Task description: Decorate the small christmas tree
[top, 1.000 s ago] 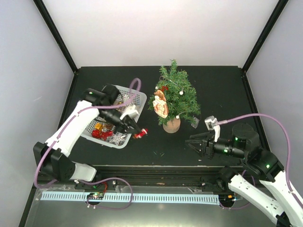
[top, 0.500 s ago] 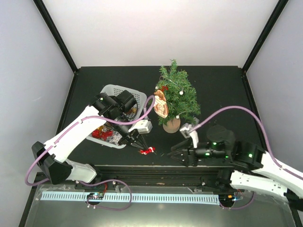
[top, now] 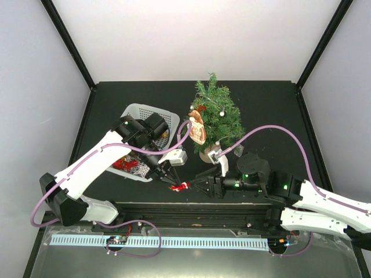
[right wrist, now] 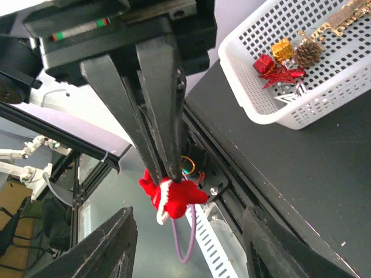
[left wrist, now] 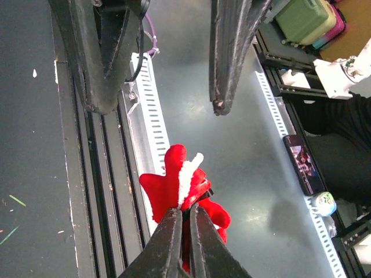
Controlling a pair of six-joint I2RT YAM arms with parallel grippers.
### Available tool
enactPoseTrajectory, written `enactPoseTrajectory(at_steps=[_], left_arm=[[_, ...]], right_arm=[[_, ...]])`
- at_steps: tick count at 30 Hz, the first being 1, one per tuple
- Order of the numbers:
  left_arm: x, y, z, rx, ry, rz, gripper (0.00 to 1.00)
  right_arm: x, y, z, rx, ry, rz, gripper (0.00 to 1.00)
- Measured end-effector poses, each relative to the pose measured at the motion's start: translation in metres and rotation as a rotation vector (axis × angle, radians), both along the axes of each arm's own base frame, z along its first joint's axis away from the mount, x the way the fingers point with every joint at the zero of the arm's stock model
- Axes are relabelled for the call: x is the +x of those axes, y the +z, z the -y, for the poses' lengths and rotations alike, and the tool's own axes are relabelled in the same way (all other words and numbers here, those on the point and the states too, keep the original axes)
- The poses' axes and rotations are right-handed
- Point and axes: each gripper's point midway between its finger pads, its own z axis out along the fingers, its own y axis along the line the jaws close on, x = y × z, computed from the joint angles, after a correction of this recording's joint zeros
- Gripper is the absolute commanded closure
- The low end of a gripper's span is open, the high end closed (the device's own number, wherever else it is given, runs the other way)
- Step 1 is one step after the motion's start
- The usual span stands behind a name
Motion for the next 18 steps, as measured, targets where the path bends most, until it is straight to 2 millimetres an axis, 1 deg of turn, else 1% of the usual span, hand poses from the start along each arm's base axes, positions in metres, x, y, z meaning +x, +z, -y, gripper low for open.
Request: enactPoseTrajectory(at_steps=[3, 7, 14, 18], left_arm=[[0.0, -0.002, -0.001, 0.006, 0.003, 0.002, 0.95], [-0.001, -0.002, -0.002, 0.004, 0.004, 0.017, 0.95], [-0.002, -0.001, -0.003, 0.003, 0.007, 0.025, 0.95], [-0.001, -0.002, -0.003, 0.005, 0.008, 0.025, 0.95]], right_arm=[[0.001, 0.005, -0.003, 0.03, -0.003, -0.004, 0.51], [0.0, 0.005, -0.007, 0.049, 0.003, -0.019, 0.51], [-0.007, -0.013, -0.02, 0.025, 0.037, -0.06, 0.54], [-0.01, -0.014, -0.024, 0.026, 0.046, -0.07, 0.58]])
